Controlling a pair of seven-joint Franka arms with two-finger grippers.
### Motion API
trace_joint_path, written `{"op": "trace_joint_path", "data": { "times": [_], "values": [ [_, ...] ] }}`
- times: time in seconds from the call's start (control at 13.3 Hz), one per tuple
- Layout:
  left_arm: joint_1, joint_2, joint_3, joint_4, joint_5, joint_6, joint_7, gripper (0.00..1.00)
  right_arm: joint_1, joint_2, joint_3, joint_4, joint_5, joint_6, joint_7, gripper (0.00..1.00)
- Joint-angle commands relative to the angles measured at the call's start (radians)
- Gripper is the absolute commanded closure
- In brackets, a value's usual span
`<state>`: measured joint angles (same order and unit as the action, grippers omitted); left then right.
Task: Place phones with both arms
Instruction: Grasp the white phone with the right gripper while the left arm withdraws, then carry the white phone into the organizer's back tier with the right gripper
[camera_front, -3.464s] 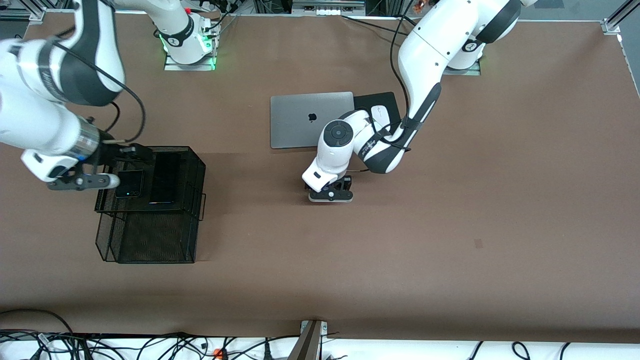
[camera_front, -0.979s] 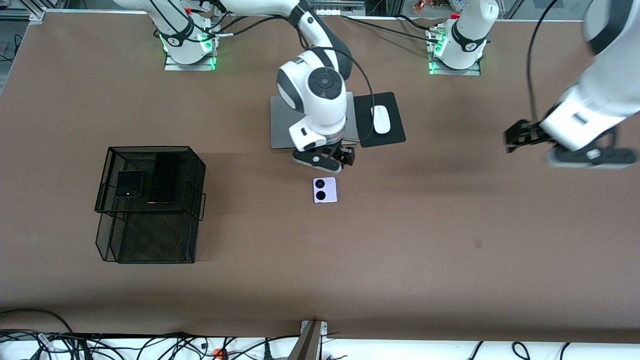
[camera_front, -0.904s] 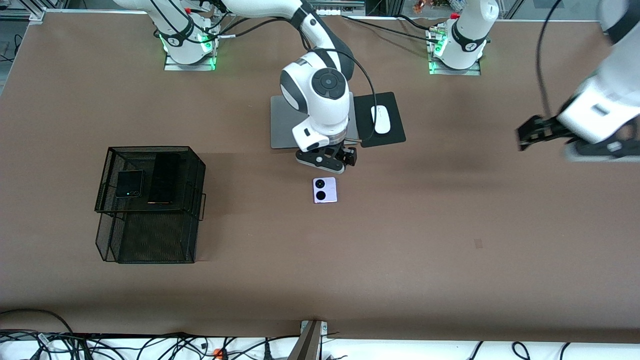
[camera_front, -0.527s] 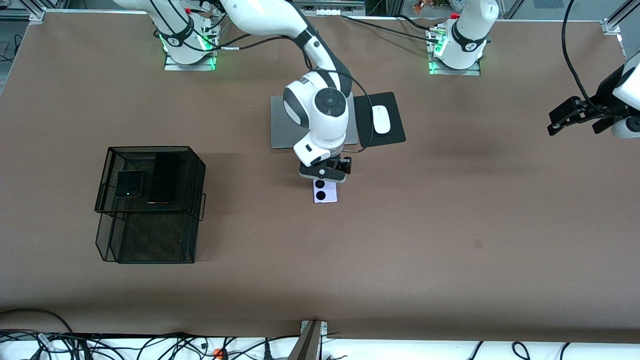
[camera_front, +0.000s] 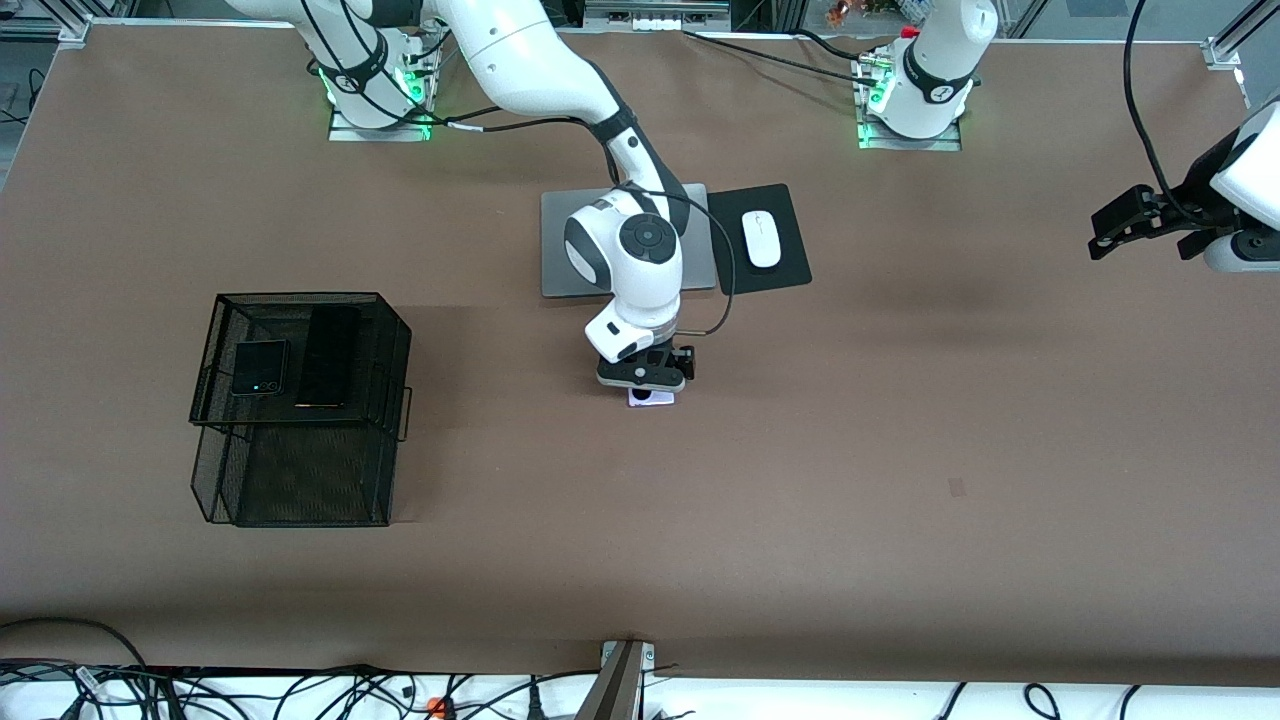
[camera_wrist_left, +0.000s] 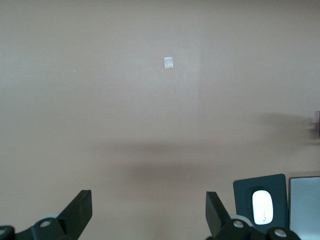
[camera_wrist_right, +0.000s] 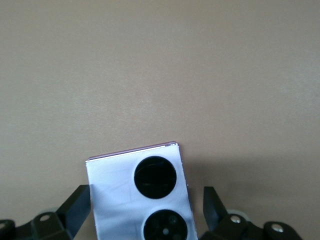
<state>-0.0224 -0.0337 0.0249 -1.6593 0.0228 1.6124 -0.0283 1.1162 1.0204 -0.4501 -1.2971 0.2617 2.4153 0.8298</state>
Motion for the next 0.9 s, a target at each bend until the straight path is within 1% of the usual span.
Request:
{"op": "trace_joint_path", "data": {
  "times": [0.0, 0.23, 0.3, 0.38, 0.45, 0.53, 0.6, 0.68, 0.83],
  "values": [
    [0.012, -0.018, -0.013, -0.014, 0.04, 0.007, 0.024, 0.0, 0.0, 0.013, -0.001, 0.009, -0.01, 0.007, -0.008, 0.0],
    [0.012, -0.019, -0.011, -0.014, 0.04, 0.006, 0.028, 0.0, 0.005, 0.02, -0.001, 0.009, -0.012, 0.034, -0.011, 0.0],
    [0.01, -0.019, -0.014, -0.013, 0.04, 0.006, 0.028, 0.0, 0.005, 0.02, -0.001, 0.009, -0.01, 0.036, -0.009, 0.05],
    [0.01, -0.019, -0.017, -0.013, 0.04, 0.006, 0.025, 0.0, 0.005, 0.02, -0.001, 0.009, -0.009, 0.036, -0.009, 0.21],
    [0.009, -0.025, -0.019, -0.013, 0.04, -0.002, 0.022, 0.0, 0.005, 0.02, -0.001, 0.009, -0.01, 0.035, -0.012, 0.43],
    [0.009, -0.023, -0.019, -0.013, 0.04, -0.008, 0.019, 0.0, 0.005, 0.015, -0.001, 0.009, -0.01, 0.035, -0.015, 0.58],
    [0.009, -0.016, -0.016, 0.002, 0.04, -0.006, 0.021, 0.0, 0.004, 0.011, -0.002, 0.01, -0.007, 0.027, -0.015, 0.63],
    [0.012, -0.005, -0.014, 0.013, 0.04, -0.006, 0.027, 0.0, 0.004, -0.002, -0.002, 0.013, -0.007, 0.018, -0.015, 0.63],
    [0.012, 0.001, -0.013, 0.021, 0.04, -0.006, 0.03, 0.0, 0.001, -0.037, -0.013, 0.027, -0.009, -0.075, -0.015, 0.71]
  ]
}}
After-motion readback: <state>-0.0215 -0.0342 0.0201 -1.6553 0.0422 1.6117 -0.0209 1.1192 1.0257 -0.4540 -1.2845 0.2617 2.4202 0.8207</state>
